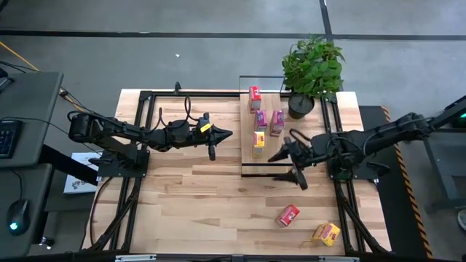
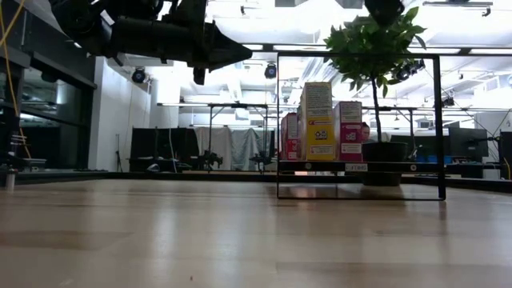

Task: Stack cereal on shelf
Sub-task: Put the red cereal box on the shelf

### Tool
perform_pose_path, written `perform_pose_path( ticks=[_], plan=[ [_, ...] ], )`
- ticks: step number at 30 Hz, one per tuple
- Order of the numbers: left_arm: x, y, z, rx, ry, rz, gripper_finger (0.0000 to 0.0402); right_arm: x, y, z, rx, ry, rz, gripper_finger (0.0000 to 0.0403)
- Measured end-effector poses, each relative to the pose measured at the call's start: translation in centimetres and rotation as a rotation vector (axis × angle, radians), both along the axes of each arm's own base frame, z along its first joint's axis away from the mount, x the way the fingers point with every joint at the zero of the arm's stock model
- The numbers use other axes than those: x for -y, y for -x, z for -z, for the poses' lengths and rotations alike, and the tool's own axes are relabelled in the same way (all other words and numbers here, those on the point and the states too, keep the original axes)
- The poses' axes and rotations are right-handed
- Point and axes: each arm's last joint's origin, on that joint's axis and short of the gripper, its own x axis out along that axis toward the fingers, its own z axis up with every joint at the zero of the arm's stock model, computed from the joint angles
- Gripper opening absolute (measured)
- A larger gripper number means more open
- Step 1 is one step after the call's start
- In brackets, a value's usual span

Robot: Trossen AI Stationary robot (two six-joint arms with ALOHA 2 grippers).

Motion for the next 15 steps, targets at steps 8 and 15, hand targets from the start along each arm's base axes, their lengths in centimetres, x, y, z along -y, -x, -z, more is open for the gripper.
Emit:
perform_pose_path(
  ticks=[8, 15],
  plan=[
    [0.0, 0.0, 0.0, -0.003, 0.000, 0.000, 0.0000, -3.9, -0.1, 0.2, -0.242, 0.067, -0.168, 0.0365],
    [0.0, 0.0, 0.0, -0.003, 0.000, 0.000, 0.0000, -7.1, -0.2, 3.0, -0.422, 0.168, -0.279, 0.0365]
  ],
)
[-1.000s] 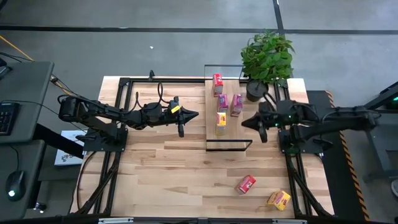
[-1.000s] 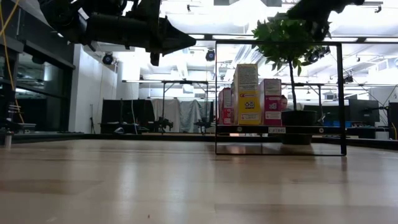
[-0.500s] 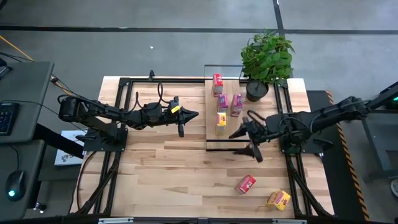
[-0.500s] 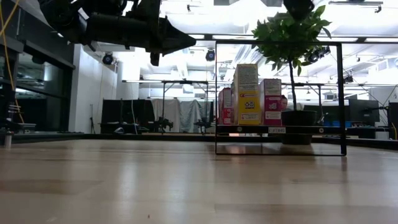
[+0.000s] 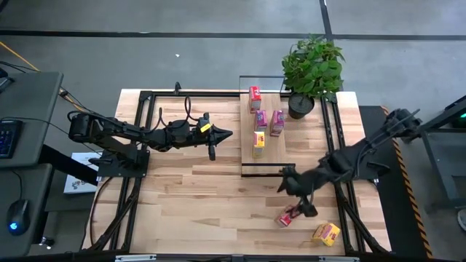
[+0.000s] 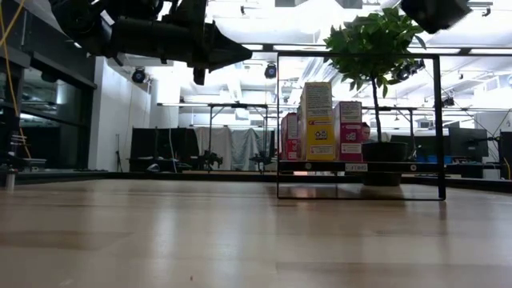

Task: Stack cereal on shelf
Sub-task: Put the red cereal box on the shelf

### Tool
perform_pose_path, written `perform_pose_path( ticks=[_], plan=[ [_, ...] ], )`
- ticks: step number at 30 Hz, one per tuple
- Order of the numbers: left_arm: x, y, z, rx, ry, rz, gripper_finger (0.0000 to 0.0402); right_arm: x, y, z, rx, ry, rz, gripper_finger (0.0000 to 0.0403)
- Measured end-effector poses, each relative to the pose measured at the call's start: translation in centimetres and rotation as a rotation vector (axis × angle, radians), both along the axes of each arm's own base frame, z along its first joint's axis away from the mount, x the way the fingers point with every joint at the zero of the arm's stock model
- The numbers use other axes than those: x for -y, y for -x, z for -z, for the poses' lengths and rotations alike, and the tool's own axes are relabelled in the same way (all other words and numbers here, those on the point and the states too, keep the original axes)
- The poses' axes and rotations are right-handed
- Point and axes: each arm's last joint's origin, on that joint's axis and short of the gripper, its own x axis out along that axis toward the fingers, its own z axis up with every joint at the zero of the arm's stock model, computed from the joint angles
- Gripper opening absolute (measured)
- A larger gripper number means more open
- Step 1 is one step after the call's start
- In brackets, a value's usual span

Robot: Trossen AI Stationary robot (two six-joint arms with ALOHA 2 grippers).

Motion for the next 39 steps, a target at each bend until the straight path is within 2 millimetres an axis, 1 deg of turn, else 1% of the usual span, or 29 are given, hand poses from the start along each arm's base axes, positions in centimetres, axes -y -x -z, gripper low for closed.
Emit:
perform_pose_path(
  ticks=[4, 10, 14, 19, 24, 27, 30, 33, 39],
  plan=[
    [0.0, 0.0, 0.0, 0.000, 0.000, 0.000, 0.0000, -1.3, -0.3, 1.4, -0.051, 0.034, -0.037, 0.0365],
    [0.0, 0.0, 0.0, -0.001, 0.000, 0.000, 0.0000, -2.4, -0.7, 2.8, -0.100, 0.065, -0.065, 0.0365],
    [0.0, 0.0, 0.0, -0.001, 0.000, 0.000, 0.0000, -3.0, -0.5, 3.2, -0.128, 0.047, -0.077, 0.0365],
    [0.0, 0.0, 0.0, -0.001, -0.001, 0.000, 0.0000, -3.9, -0.1, 3.1, -0.123, 0.029, -0.091, 0.0365],
    [0.0, 0.0, 0.0, -0.001, -0.001, 0.000, 0.0000, -4.5, 0.6, 3.3, -0.093, 0.086, -0.106, 0.0365],
    [0.0, 0.0, 0.0, -0.001, -0.001, 0.000, 0.0000, -4.7, 1.0, 4.0, -0.111, 0.114, -0.118, 0.0365],
    [0.0, 0.0, 0.0, -0.001, -0.001, 0.000, 0.0000, -5.0, 1.0, 4.4, -0.110, 0.149, -0.135, 0.0365],
    [0.0, 0.0, 0.0, -0.001, -0.002, -0.001, 0.0000, -5.2, 0.6, 5.2, -0.107, 0.202, -0.156, 0.0365],
    [0.0, 0.0, 0.0, -0.001, -0.003, -0.003, 0.0000, -5.7, 0.1, 7.4, -0.183, 0.266, -0.170, 0.0365]
  ],
)
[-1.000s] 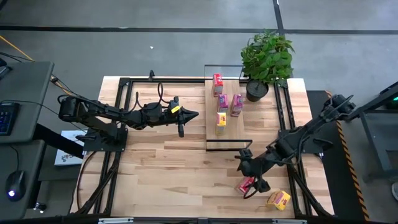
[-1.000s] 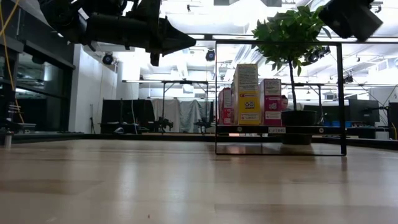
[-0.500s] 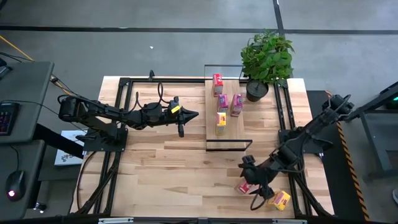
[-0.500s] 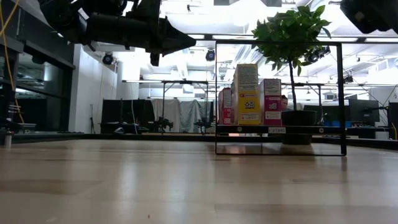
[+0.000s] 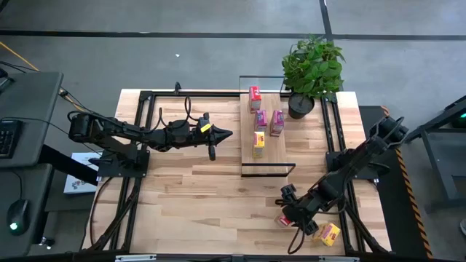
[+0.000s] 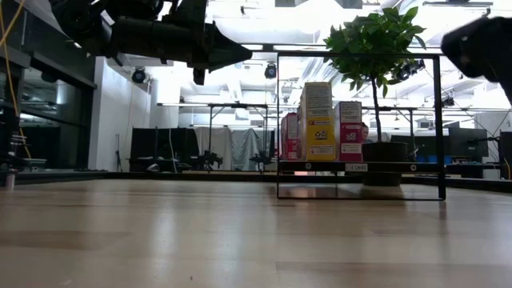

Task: Stack cereal on shelf
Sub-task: Put the red cereal box on the shelf

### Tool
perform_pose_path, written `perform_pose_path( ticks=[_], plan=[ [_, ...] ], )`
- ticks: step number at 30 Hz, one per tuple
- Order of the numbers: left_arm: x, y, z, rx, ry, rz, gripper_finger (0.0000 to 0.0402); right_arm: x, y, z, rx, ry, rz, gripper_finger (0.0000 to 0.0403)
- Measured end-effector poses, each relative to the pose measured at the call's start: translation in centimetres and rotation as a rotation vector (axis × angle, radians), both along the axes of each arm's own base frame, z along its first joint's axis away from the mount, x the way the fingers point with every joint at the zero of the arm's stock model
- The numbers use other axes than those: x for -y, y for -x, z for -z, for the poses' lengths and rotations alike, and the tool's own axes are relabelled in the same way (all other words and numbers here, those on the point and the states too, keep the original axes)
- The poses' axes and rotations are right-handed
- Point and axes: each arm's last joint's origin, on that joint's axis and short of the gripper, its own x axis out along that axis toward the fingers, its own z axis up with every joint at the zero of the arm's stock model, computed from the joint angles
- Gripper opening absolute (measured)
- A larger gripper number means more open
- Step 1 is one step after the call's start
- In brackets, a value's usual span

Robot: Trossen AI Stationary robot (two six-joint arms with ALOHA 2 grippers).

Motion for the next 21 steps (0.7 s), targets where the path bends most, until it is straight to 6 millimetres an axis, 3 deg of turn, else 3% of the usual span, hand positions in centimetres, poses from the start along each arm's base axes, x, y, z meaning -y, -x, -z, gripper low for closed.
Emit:
perform_pose_path(
  ticks=[7, 21],
  plan=[
    [0.00, 0.00, 0.01, -0.001, 0.000, -0.001, 0.0000, -0.30, -0.20, 1.05, -0.049, 0.005, -0.015, 0.0351],
    [0.00, 0.00, 0.01, 0.000, 0.001, -0.001, 0.0000, -0.61, -0.63, 0.15, -0.020, -0.003, -0.049, 0.0199]
  ],
)
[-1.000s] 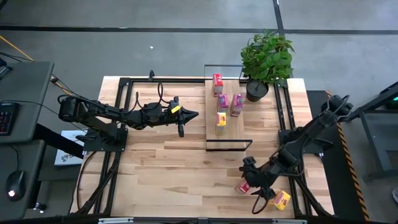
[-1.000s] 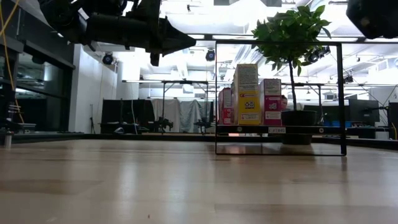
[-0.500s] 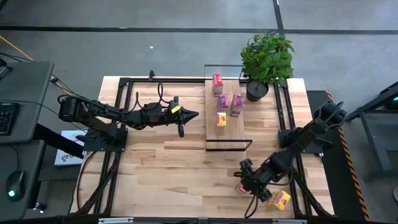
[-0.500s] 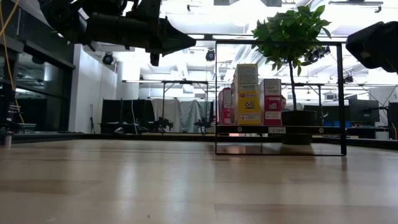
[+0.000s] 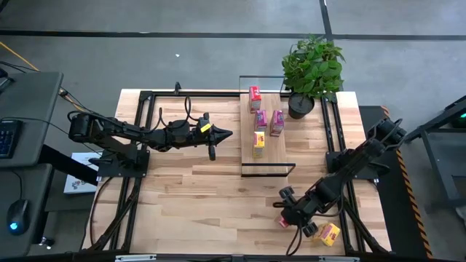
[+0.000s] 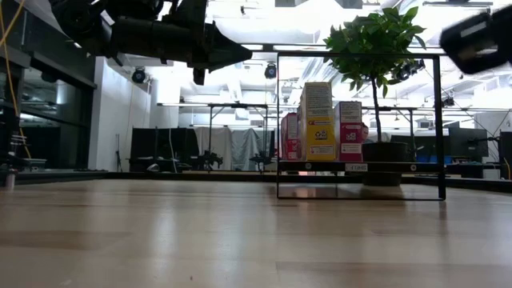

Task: Stack cereal on shelf
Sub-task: Put the red cereal box on the shelf

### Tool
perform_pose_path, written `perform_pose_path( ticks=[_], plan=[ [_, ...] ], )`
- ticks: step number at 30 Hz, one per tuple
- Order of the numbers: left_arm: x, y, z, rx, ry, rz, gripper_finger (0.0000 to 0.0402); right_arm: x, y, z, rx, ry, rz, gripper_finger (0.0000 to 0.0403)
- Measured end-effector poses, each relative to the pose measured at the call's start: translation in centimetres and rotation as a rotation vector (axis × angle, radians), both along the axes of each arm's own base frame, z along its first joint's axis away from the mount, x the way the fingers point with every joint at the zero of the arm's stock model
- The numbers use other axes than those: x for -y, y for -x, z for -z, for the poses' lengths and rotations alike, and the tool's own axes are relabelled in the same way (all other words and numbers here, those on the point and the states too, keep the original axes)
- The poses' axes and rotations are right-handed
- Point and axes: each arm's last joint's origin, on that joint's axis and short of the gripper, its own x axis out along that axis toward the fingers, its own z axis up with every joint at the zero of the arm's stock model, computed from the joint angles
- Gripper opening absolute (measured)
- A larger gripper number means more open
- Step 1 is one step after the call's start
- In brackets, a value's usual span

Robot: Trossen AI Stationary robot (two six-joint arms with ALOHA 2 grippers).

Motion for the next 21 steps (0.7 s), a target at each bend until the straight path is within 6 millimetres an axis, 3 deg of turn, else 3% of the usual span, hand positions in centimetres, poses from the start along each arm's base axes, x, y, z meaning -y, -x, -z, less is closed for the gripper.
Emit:
perform_pose_path(
  ticks=[6, 11, 16, 19, 21],
  plan=[
    [0.0, 0.0, 0.0, 0.000, 0.000, 0.000, 0.0000, -0.6, -1.6, -3.4, 0.121, 0.002, -0.090, 0.0160],
    [0.0, 0.0, 0.0, 0.000, 0.000, 0.000, 0.0000, 0.9, -4.1, -8.7, 0.301, 0.186, -0.026, 0.0152],
    [0.0, 0.0, 0.0, 0.000, 0.000, 0.000, 0.0000, 4.3, -6.5, -14.7, 0.558, 0.532, 0.255, 0.0156],
    [0.0, 0.0, 0.0, 0.000, 0.000, 0.000, 0.0000, 7.7, -7.7, -17.4, 0.644, 0.731, 0.541, 0.0157],
    [0.0, 0.0, 0.0, 0.001, 0.000, 0.000, 0.0000, 10.7, -8.6, -18.4, 0.648, 0.776, 0.709, 0.0157]
  ],
)
